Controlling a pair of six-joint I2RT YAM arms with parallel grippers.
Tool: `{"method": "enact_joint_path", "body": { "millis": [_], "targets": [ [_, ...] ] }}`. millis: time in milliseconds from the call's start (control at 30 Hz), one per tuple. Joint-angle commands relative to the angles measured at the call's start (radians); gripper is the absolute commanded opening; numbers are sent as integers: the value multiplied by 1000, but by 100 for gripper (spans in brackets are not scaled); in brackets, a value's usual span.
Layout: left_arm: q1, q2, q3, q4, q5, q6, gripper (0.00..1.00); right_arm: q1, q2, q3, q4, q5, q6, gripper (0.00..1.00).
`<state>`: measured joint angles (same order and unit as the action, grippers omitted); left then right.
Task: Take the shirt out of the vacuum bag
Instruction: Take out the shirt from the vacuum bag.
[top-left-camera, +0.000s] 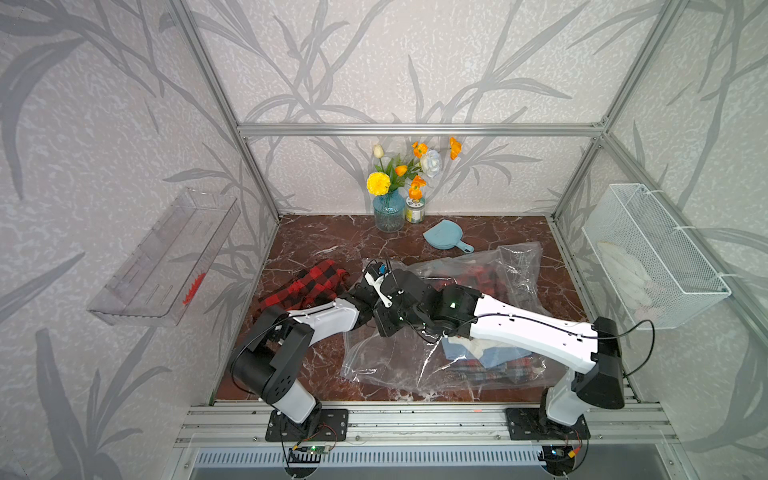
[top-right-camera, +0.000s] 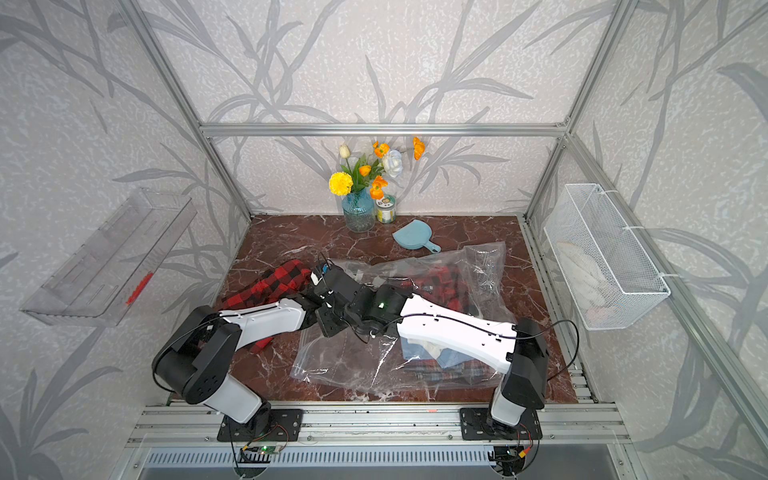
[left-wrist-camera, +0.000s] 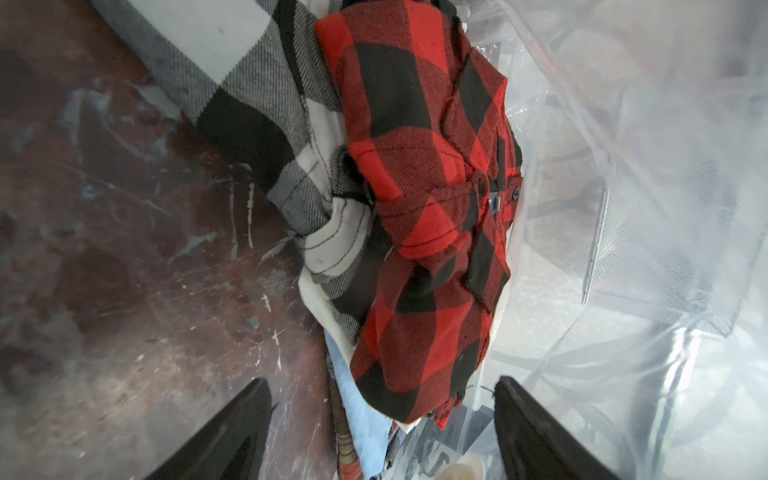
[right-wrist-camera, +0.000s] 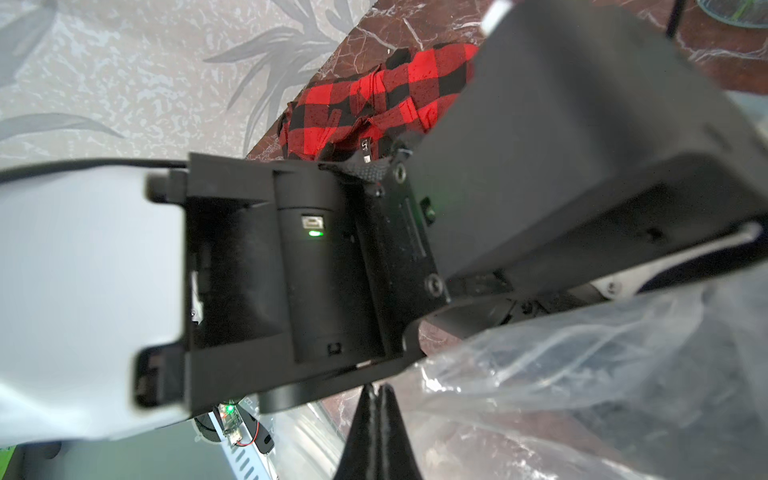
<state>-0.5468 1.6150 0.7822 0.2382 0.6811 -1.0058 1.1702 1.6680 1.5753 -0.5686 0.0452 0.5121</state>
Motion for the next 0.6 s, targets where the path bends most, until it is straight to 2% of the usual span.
{"method": "enact_joint_path", "body": {
  "millis": [0,300,567],
  "targets": [
    [-35,42,61,60,0,-21,85,14,-42,25,51,-40,-3,0],
    [-47,99,136,55,-48,-30,83,14,-47,6,57,-51,-3,0],
    [-55,151,218,-17,-107,-13,74,15,-58,-16,68,-56,2,0]
  ]
}}
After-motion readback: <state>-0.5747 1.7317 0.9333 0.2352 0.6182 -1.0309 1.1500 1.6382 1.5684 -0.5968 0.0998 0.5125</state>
